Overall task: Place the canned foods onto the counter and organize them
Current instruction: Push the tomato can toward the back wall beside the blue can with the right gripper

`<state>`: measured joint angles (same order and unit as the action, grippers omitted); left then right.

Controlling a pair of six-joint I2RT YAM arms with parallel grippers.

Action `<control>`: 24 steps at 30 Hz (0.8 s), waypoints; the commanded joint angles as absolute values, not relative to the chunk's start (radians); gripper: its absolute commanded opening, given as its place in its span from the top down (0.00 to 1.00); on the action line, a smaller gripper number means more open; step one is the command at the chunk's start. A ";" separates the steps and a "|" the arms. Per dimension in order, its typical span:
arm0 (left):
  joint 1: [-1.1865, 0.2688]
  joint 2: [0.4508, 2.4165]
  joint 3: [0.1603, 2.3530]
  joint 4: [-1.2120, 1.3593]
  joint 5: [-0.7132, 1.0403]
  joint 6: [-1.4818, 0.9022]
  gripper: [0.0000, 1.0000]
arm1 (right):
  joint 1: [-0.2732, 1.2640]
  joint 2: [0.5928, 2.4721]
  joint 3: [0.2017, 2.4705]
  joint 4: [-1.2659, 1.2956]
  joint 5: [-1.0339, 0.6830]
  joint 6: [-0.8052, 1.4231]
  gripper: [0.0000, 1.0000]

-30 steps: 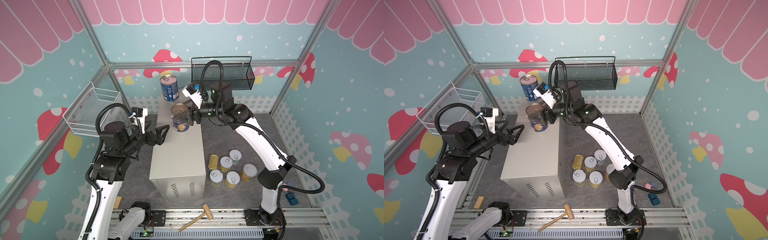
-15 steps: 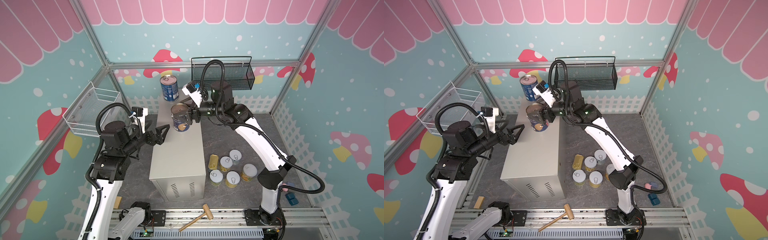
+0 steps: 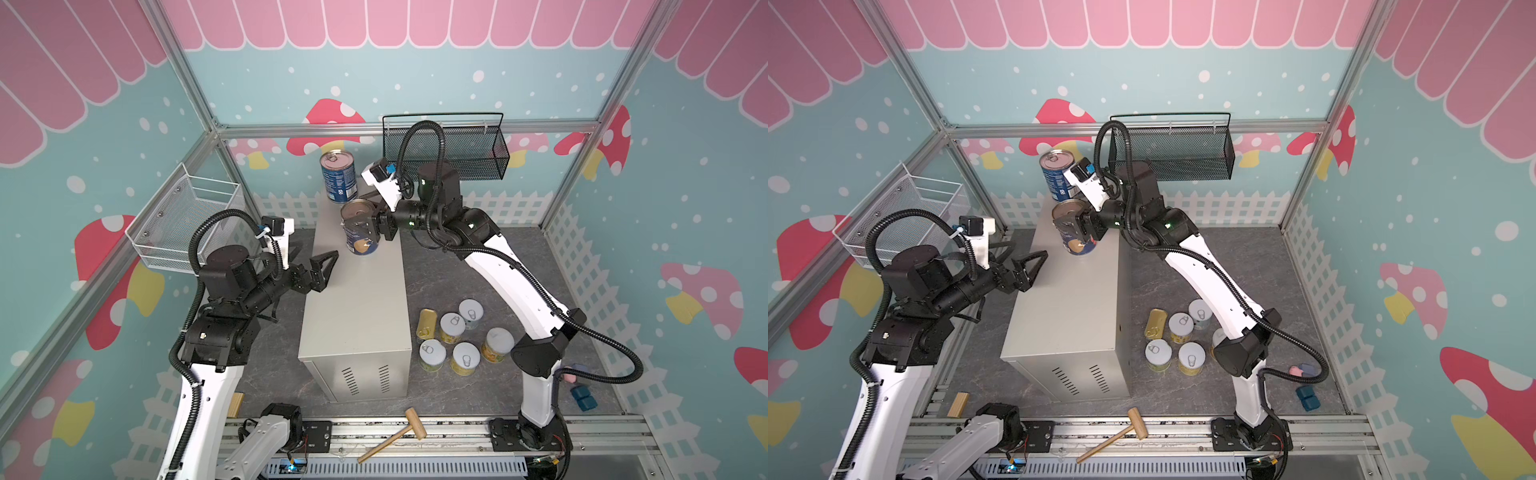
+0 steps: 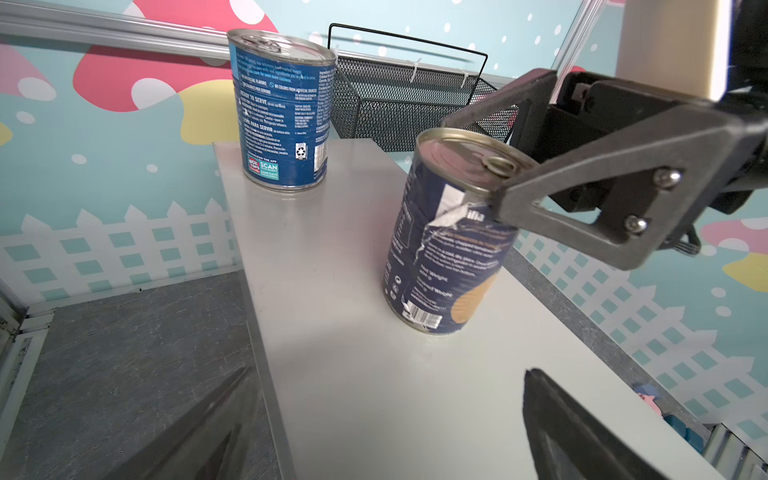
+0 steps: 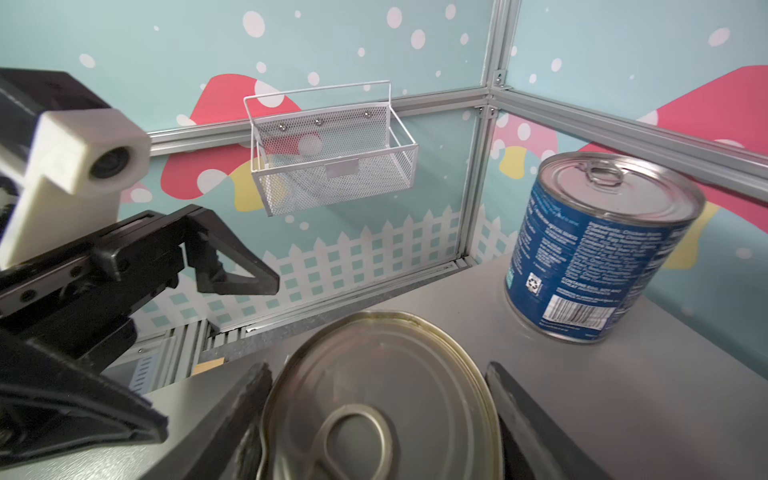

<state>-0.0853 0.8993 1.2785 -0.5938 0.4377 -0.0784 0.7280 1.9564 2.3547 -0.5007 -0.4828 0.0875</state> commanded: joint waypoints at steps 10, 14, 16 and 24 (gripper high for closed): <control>-0.082 0.864 1.246 -0.599 0.428 -0.057 0.01 | 0.570 2.120 2.441 -0.393 -0.425 0.136 0.31; -0.083 0.870 1.252 -0.600 0.440 -0.061 0.01 | 0.531 2.167 2.466 -0.346 -0.449 0.169 0.31; -0.082 0.870 1.252 -0.601 0.442 -0.061 0.01 | 0.521 2.187 2.465 -0.315 -0.459 0.178 0.31; -0.082 0.877 1.250 -0.595 0.443 -0.058 0.01 | 0.515 2.266 2.520 -0.246 -0.488 0.199 0.28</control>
<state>-0.0853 0.8783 1.2556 -0.5938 0.4381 -0.0750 0.5232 2.1998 2.5195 -0.1967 -0.4812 0.1967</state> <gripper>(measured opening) 0.993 0.757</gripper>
